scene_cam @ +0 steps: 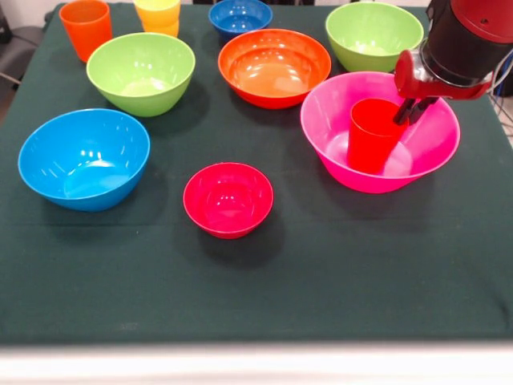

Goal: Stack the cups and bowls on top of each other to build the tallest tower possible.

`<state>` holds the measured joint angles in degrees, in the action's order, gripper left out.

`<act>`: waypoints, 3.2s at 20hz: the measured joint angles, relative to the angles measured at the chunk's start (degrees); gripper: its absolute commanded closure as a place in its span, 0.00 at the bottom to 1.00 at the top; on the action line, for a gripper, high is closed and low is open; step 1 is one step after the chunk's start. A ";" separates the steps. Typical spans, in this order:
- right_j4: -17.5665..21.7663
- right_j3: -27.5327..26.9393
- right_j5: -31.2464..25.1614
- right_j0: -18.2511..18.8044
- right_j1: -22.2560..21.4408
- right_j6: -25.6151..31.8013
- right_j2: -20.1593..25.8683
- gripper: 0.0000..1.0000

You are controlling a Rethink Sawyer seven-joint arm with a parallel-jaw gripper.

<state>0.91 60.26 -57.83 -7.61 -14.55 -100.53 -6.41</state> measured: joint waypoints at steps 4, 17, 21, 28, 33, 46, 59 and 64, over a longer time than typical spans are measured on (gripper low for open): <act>0.00 0.00 -0.14 0.00 0.01 0.00 0.00 1.00; -0.01 -0.10 -0.14 0.00 0.05 0.00 0.00 1.00; -0.04 -0.12 -0.47 0.00 0.08 0.00 0.00 1.00; -0.05 -0.12 -1.96 0.00 0.15 0.00 0.00 1.00; -0.06 -0.12 -2.86 0.00 0.30 0.00 0.00 1.00; -1.01 -0.56 -3.02 -0.01 1.54 0.00 0.01 0.00; -1.77 -0.58 -3.04 -0.02 3.67 0.00 -0.04 0.00; -1.77 -0.64 -4.30 -0.02 3.68 0.00 -0.16 0.00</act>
<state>-0.86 59.63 -62.13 -7.63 -10.88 -100.53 -6.58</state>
